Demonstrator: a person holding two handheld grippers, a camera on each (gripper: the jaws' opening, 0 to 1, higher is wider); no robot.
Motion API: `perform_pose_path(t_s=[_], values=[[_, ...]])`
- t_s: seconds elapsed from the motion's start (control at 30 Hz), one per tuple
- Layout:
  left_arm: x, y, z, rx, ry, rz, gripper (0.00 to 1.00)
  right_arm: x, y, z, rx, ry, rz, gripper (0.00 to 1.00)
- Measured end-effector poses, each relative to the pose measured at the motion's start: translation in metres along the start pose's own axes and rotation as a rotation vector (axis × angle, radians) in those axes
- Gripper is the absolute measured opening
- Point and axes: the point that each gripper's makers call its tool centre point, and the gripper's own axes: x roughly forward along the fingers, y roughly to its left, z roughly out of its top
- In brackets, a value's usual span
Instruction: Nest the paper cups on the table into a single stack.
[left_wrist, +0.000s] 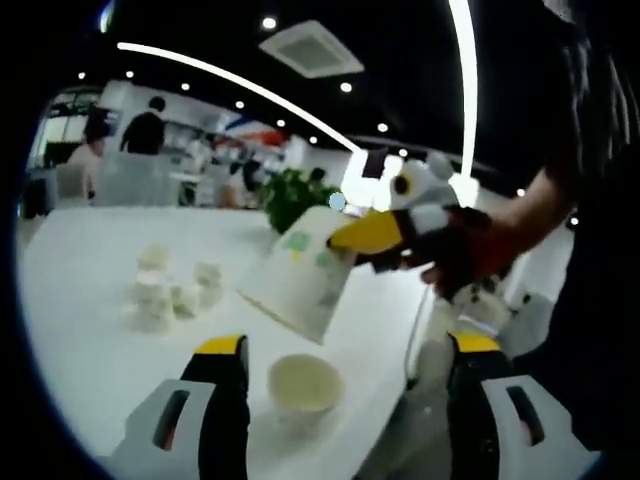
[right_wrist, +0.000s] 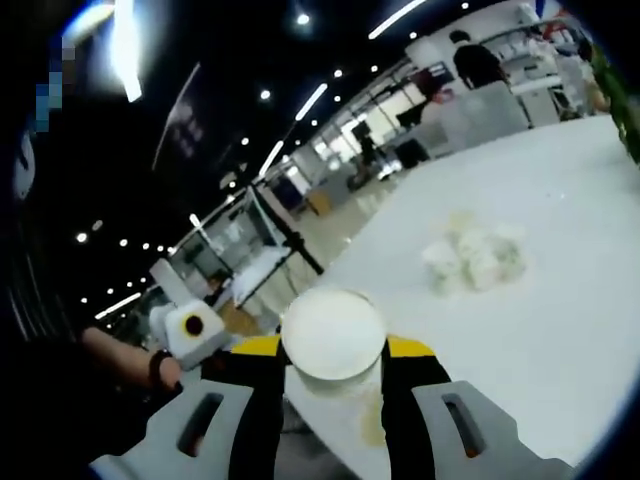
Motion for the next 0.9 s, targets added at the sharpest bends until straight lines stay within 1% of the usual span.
perform_pose_path(t_s=[0.07, 0.2, 0.33, 0.4, 0.47, 0.5, 0.63, 0.83, 0.9], values=[[0.0, -0.001, 0.002, -0.004, -0.007, -0.003, 0.79, 0.0, 0.001, 0.0, 0.01, -0.006, 0.005, 0.34], [-0.001, -0.004, 0.011, -0.02, -0.062, -0.018, 0.79, 0.0, 0.001, 0.0, 0.022, -0.011, 0.008, 0.34], [0.0, -0.004, 0.013, -0.033, -0.065, -0.023, 0.78, -0.002, 0.0, 0.001, 0.031, -0.017, 0.014, 0.34], [0.0, -0.004, 0.016, -0.046, -0.079, -0.026, 0.77, -0.002, -0.001, 0.002, 0.037, -0.021, 0.013, 0.34], [-0.001, -0.003, 0.021, -0.071, -0.108, -0.024, 0.77, -0.002, -0.001, 0.001, 0.045, -0.02, 0.015, 0.34], [-0.001, -0.004, 0.024, -0.086, -0.121, -0.03, 0.76, -0.002, -0.001, 0.001, 0.05, -0.021, 0.015, 0.34], [-0.001, -0.006, 0.028, -0.125, -0.139, -0.05, 0.7, -0.002, -0.001, 0.002, 0.062, -0.028, 0.022, 0.34], [-0.003, -0.003, 0.034, -0.162, -0.172, -0.053, 0.64, -0.002, 0.0, 0.003, 0.073, -0.031, 0.031, 0.34], [-0.004, -0.003, 0.037, -0.19, -0.186, -0.07, 0.58, -0.002, 0.0, 0.003, 0.074, -0.032, 0.033, 0.34]])
